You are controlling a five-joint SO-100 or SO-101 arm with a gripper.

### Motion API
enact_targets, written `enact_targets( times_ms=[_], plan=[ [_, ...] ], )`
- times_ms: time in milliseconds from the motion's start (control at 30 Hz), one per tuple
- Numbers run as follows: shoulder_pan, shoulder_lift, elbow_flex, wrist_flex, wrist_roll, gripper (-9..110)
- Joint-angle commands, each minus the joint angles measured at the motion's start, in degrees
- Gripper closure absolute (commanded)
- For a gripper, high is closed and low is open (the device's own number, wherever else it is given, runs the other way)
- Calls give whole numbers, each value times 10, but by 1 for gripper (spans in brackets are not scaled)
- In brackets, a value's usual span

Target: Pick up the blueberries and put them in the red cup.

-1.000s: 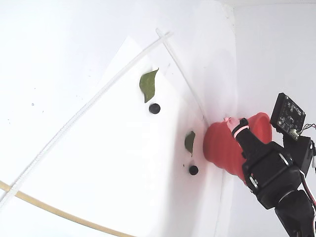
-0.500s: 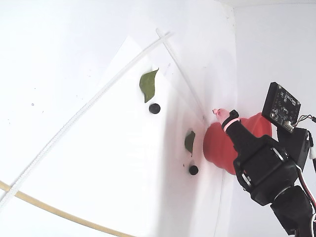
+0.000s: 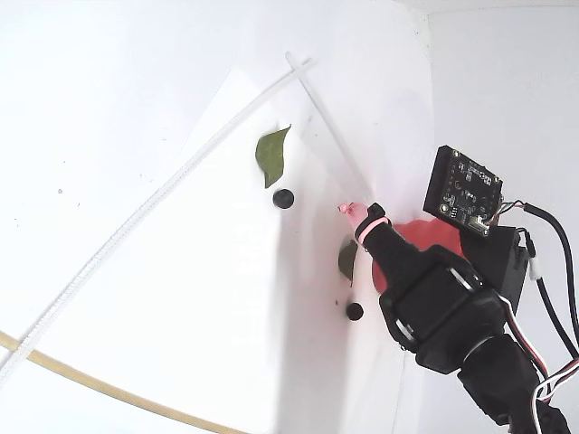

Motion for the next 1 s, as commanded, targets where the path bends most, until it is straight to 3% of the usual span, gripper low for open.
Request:
enact_targets(
  times_ms=[0, 967],
  plan=[
    [-9, -2, -12, -28, -8, 86],
    [-11, -135, -60, -118, -16, 86]
  ],
)
